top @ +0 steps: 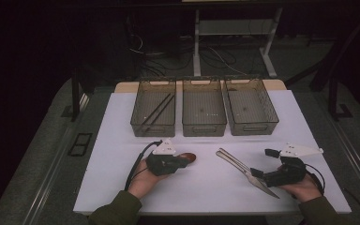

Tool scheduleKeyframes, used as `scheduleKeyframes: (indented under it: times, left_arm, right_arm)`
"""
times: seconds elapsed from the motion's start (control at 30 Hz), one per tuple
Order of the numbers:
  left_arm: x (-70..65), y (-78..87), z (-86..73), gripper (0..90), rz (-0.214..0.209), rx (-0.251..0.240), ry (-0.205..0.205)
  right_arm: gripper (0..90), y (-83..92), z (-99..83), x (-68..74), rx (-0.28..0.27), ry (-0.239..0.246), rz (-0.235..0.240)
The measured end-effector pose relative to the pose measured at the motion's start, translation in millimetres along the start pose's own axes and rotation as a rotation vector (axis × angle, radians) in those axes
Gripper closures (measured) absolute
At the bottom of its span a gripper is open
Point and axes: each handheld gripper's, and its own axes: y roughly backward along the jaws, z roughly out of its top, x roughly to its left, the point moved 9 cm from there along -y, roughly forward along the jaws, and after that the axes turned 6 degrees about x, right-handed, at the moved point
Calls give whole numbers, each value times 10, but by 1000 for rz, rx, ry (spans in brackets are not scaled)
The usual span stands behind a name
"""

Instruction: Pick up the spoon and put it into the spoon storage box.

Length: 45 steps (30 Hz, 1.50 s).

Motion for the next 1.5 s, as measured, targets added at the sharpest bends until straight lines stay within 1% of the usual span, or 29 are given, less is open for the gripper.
scheduleKeyframes:
  times: [0.03, 0.13, 0.17, 0.23, 0.33, 0.43, 0.5, 0.57, 0.63, 0.7, 0.77, 0.83, 0.97, 1.03, 1.13, 1.2, 1.23, 1.3, 1.33, 1.43, 1.5]
  left_arm:
    - [9, 23, 15, 808, 3, -9, 5]
    - [48, 82, 63, 719, 9, -37, 34]
    - [63, 98, 73, 682, 9, -38, 41]
    - [92, 116, 90, 604, -5, -40, 55]
    - [161, 134, 112, 518, 3, -36, 66]
    - [257, 158, 173, 463, 9, -48, 73]
    - [310, 161, 223, 429, 5, -55, 77]
    - [345, 156, 271, 403, -1, -63, 79]
    - [374, 138, 308, 376, -1, -60, 71]
    - [392, 114, 339, 360, -3, -59, 60]
    - [390, 58, 355, 337, -15, -58, 66]
    - [387, -12, 338, 316, -19, -42, 66]
    - [383, -104, 298, 307, -19, -15, 68]
    - [387, -127, 275, 307, -15, 0, 63]
    - [391, -154, 244, 308, -15, 12, 67]
    - [401, -169, 210, 309, -5, 33, 62]
    - [410, -178, 191, 313, -2, 39, 66]
    - [417, -190, 165, 317, -6, 50, 71]
    - [422, -196, 151, 318, -4, 57, 67]
    - [405, -215, 119, 324, -10, 72, 69]
    - [405, -223, 102, 329, -11, 83, 58]
  right_arm:
    - [10, 0, 0, -1, 0, 1, 1]
    - [10, 0, 0, -2, 0, 0, 0]
    - [10, -1, 0, -4, 0, -1, -1]
    - [10, -4, 0, -5, -1, 0, -1]
    - [10, -10, 6, 10, -6, -6, 2]
    - [10, -23, 18, 17, -17, -2, -5]
    - [9, -35, 24, 29, -21, 6, -5]
    - [9, -58, 25, 52, -19, 12, -1]
    - [10, -85, 25, 72, -12, 24, -3]
    - [9, -101, 20, 87, -6, 27, 3]
    - [9, -101, 16, 87, -2, 26, 3]
    - [9, -98, 19, 81, -5, 24, 1]
    - [9, -98, 18, 79, -3, 27, 0]
    - [10, -95, 17, 75, -3, 25, -2]
    - [9, -90, 18, 68, -4, 24, -1]
    - [9, -90, 17, 67, -3, 22, -2]
    - [9, -89, 17, 67, -2, 22, -2]
    - [10, -88, 18, 66, -3, 24, -2]
    - [9, -88, 18, 65, -4, 23, -3]
    - [9, -84, 18, 64, -3, 22, -3]
    - [10, -83, 17, 61, -4, 20, -4]
